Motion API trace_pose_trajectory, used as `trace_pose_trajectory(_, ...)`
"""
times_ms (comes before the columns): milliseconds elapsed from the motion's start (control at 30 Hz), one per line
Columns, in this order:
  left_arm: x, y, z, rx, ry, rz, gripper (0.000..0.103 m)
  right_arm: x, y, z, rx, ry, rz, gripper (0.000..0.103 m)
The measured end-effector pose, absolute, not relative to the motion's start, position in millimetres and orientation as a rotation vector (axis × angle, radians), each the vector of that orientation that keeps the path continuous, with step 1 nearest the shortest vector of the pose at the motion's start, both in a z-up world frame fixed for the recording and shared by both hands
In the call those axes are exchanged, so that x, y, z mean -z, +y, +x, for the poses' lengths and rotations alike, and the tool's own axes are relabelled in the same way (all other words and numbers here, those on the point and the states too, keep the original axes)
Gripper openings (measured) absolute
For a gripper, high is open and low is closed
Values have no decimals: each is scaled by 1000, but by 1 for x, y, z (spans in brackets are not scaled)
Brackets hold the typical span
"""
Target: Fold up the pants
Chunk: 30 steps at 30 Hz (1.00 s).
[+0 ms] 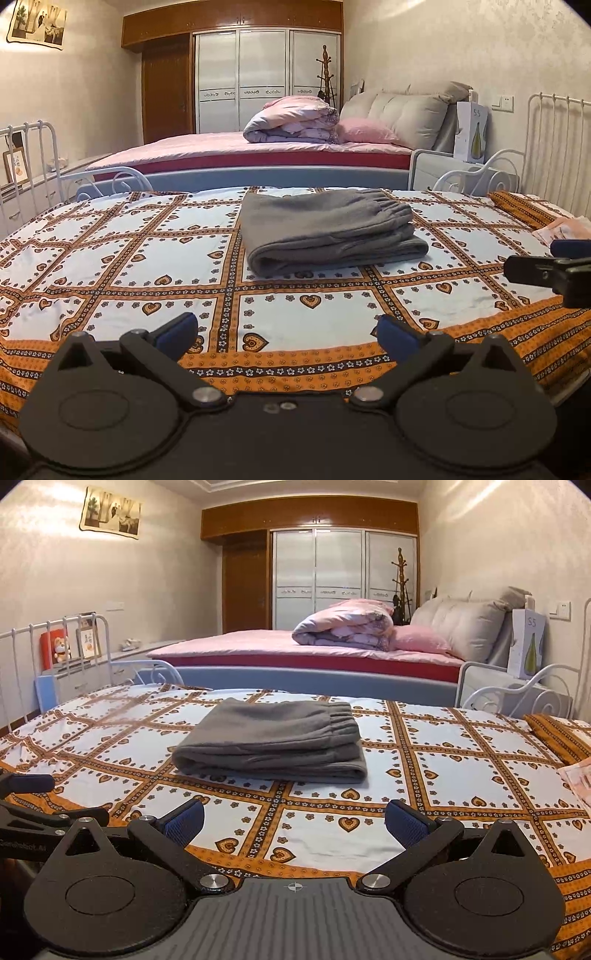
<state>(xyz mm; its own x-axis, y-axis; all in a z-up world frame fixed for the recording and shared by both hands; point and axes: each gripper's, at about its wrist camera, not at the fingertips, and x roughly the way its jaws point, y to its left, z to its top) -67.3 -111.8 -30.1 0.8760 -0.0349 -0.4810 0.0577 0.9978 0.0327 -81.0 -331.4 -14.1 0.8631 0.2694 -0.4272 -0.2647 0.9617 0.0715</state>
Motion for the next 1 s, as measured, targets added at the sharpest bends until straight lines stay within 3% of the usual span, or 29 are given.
trace_pose_trajectory(1000, 26, -112, -71, 43, 472, 66, 97, 15, -336, -81, -276, 444, 11, 103)
